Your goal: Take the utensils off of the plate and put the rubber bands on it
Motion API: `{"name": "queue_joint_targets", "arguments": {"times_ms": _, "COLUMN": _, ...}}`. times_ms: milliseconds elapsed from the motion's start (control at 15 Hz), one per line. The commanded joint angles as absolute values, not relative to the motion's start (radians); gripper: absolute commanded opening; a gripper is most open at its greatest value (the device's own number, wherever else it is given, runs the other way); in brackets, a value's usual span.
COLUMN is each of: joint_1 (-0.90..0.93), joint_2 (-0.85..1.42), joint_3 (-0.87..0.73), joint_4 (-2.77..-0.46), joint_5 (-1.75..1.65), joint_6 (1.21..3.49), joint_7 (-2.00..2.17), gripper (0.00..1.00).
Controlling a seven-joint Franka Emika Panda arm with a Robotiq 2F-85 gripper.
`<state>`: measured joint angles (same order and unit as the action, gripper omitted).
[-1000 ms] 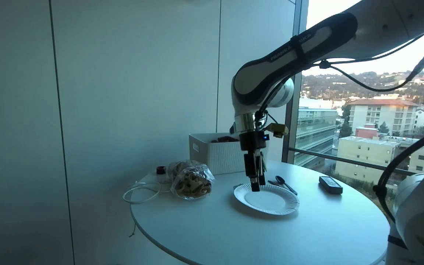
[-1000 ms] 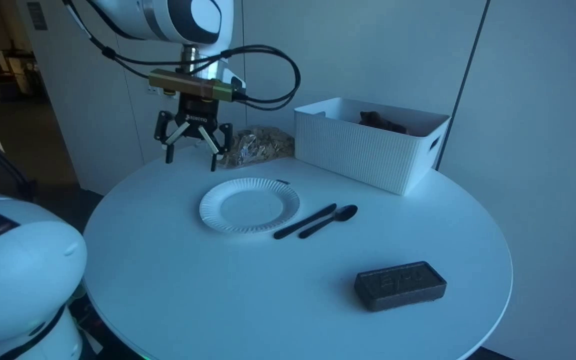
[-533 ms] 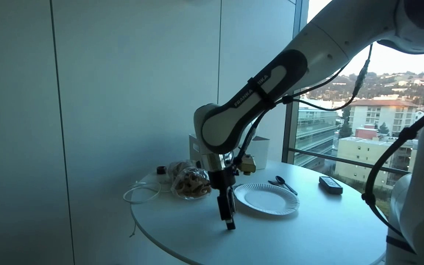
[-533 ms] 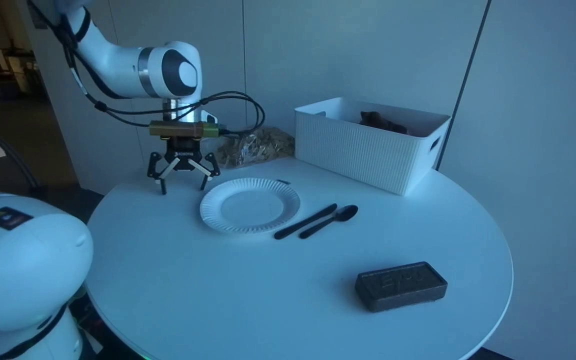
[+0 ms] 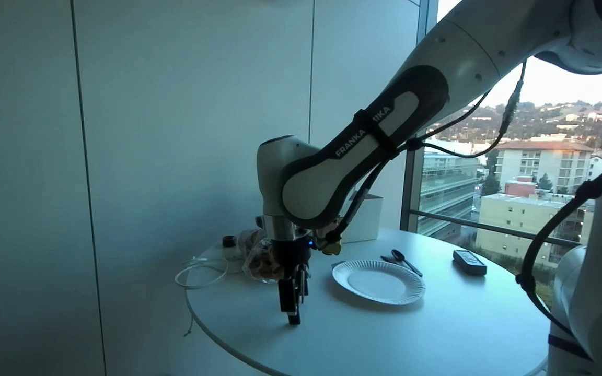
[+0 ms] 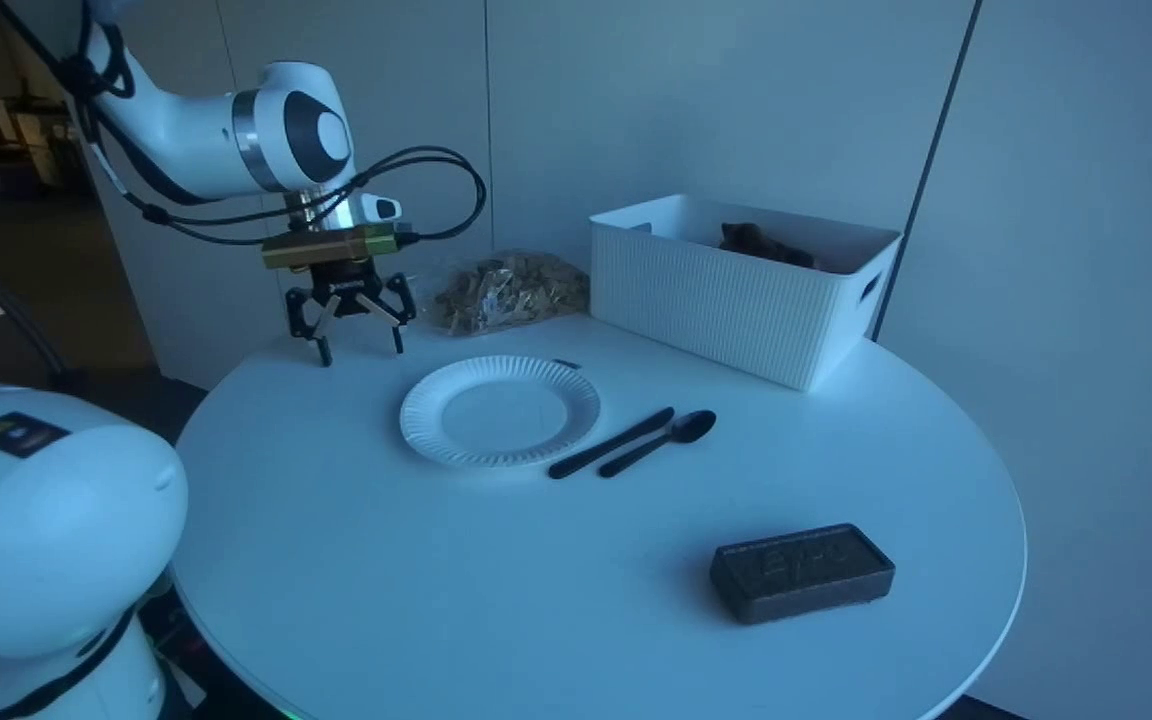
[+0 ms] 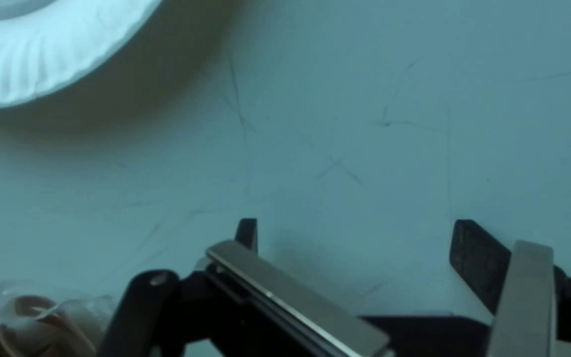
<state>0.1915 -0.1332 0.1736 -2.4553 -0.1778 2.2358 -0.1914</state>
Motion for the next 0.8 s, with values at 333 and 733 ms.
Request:
{"name": "queue_joint_targets", "arguments": {"times_ms": 333, "joint_1": 0.2, "joint_2": -0.231, "joint_3": 0.197, "joint_4": -2.527, "joint_5": -0.224, "joint_6": 2.343, "joint_7": -0.122, "gripper": 1.0}}
{"name": "queue_joint_targets", "arguments": {"times_ms": 733, "joint_1": 0.216, "joint_2": -0.323, "joint_3": 0.21, "joint_4": -2.575, "joint_5": -0.194, "joint_6": 2.412, "joint_7": -0.109, "gripper": 1.0}}
